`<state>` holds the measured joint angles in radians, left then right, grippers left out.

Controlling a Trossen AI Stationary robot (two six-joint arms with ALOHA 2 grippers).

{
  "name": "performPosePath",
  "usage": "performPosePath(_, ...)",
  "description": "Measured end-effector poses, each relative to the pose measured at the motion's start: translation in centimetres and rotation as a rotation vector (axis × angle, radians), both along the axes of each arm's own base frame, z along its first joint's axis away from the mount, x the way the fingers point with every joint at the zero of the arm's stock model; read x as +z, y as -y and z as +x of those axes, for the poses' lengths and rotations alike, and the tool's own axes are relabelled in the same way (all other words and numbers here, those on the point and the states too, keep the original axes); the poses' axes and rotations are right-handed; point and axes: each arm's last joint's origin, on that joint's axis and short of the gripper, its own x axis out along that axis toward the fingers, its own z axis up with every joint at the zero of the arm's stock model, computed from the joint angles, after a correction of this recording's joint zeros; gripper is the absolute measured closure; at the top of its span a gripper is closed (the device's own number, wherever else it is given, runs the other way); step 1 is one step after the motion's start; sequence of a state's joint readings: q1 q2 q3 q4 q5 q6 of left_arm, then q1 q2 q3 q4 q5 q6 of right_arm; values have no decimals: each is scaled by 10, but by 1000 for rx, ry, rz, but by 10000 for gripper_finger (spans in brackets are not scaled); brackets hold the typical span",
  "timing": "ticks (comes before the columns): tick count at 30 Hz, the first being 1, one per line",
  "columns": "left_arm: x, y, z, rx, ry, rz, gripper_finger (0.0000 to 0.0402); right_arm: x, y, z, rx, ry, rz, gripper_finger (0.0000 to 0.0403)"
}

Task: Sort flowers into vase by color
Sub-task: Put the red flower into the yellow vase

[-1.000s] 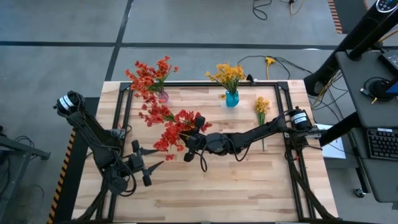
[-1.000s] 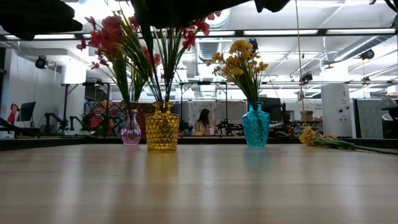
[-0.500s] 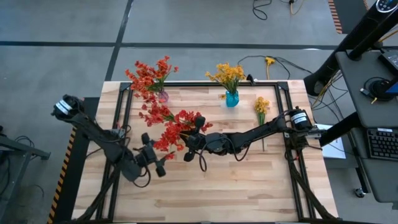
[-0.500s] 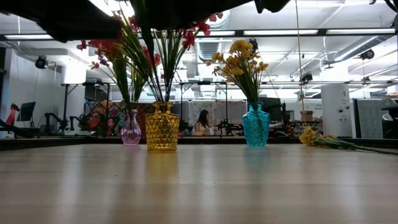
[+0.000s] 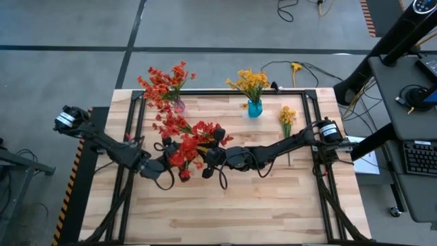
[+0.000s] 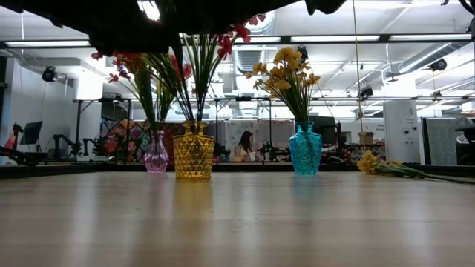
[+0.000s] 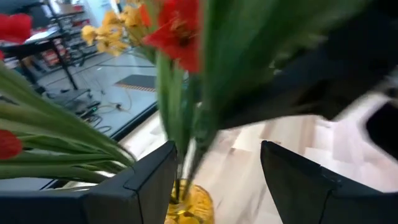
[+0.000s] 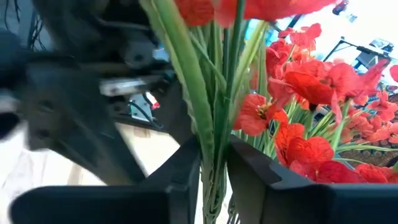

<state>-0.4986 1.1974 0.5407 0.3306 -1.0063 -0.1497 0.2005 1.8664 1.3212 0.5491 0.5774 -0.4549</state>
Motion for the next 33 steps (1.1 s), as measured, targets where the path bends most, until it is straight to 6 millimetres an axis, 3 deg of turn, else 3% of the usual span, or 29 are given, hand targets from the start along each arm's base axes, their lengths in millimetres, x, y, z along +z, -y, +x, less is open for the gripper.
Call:
performPosePath(14,4,-9,6,40,18,33,194,1,0,0,-5,4,2,253)
performPosePath(33,4,-19,10,91,42,2,328,1,-35,-13,7,-65,7,209)
